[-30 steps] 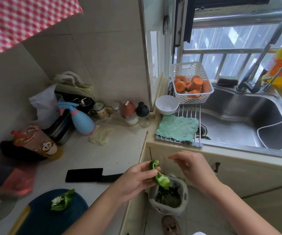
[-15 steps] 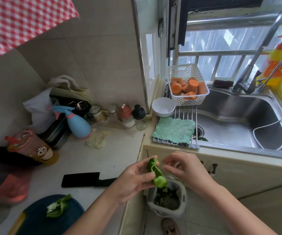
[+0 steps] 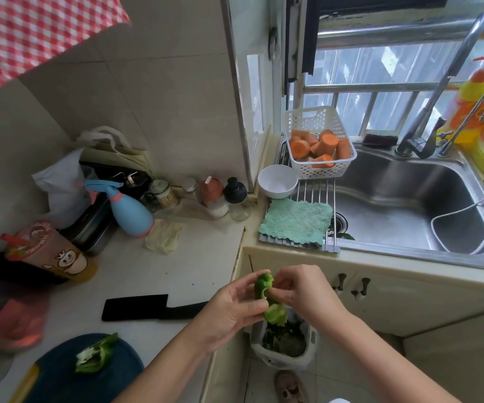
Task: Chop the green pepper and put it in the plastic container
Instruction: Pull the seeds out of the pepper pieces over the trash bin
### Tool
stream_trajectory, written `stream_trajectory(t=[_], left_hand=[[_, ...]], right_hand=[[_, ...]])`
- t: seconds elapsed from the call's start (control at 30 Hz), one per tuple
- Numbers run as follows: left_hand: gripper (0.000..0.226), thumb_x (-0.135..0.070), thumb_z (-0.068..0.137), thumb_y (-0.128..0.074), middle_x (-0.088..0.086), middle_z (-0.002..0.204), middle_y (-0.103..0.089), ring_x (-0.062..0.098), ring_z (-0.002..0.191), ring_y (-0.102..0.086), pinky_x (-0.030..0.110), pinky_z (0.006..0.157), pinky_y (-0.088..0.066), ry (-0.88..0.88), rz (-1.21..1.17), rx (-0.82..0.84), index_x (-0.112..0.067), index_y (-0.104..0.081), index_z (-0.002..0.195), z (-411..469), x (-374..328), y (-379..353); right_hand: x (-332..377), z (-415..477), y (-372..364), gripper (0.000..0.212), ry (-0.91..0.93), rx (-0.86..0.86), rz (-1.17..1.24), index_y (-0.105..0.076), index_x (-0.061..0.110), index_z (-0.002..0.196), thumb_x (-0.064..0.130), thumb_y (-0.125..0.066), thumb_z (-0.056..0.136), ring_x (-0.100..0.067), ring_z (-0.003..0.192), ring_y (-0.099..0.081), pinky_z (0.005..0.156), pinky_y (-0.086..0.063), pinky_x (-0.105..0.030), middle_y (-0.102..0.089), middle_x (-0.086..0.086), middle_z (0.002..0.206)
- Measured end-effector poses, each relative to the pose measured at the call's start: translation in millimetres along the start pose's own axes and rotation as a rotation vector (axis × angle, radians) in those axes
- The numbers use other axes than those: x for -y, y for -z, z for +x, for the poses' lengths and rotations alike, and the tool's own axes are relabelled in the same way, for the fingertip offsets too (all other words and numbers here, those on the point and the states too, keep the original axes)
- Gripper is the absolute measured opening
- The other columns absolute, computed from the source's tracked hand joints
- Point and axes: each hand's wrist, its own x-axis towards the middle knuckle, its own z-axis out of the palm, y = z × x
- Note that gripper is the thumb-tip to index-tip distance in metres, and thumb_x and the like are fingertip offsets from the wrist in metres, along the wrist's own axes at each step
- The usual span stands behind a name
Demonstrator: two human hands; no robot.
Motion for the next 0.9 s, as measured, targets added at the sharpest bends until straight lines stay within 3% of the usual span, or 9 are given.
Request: stream_trajectory(t=[0.33, 0.7, 0.9], left_hand=[[0.053, 0.005, 0.075, -0.066, 0.009, 0.117, -0.065, 0.028, 0.112, -0.061, 0.034, 0.084, -0.053, -0.041, 0.035, -0.010, -0.017, -0.060, 0.123, -1, -3, -1], [0.054, 0.006, 0.074, -0.066, 0.011, 0.122, -0.061, 0.027, 0.113, -0.060, 0.039, 0.090, -0.051, -0.009, 0.035, -0.027, -0.018, -0.060, 0.123, 1, 11, -2], [0.052, 0.002, 0.072, -0.069, 0.009, 0.123, -0.058, 0.023, 0.111, -0.061, 0.038, 0.090, -0.051, 0.005, 0.067, -0.033, -0.023, -0.064, 0.118, 2, 13, -7]], right_hand=[[2, 0, -1, 0.011, 0.012, -0.030, 0.028, -0.074, 0.019, 0.086, 0.027, -0.075, 0.079, -0.004, 0.069, -0.066, 0.069, -0.056, -0.026, -0.072, 0.004, 0.076], [6, -5, -7, 0.015, -0.030, -0.013, -0.192, -0.069, 0.018, 0.090, 0.027, -0.062, 0.080, -0.016, 0.077, -0.065, 0.070, -0.054, -0.033, -0.071, 0.002, 0.083], [15, -5, -9, 0.017, -0.048, 0.022, -0.444, -0.058, 0.015, 0.096, 0.024, -0.055, 0.082, -0.028, 0.089, -0.060, 0.062, -0.035, -0.028, -0.065, -0.006, 0.095]])
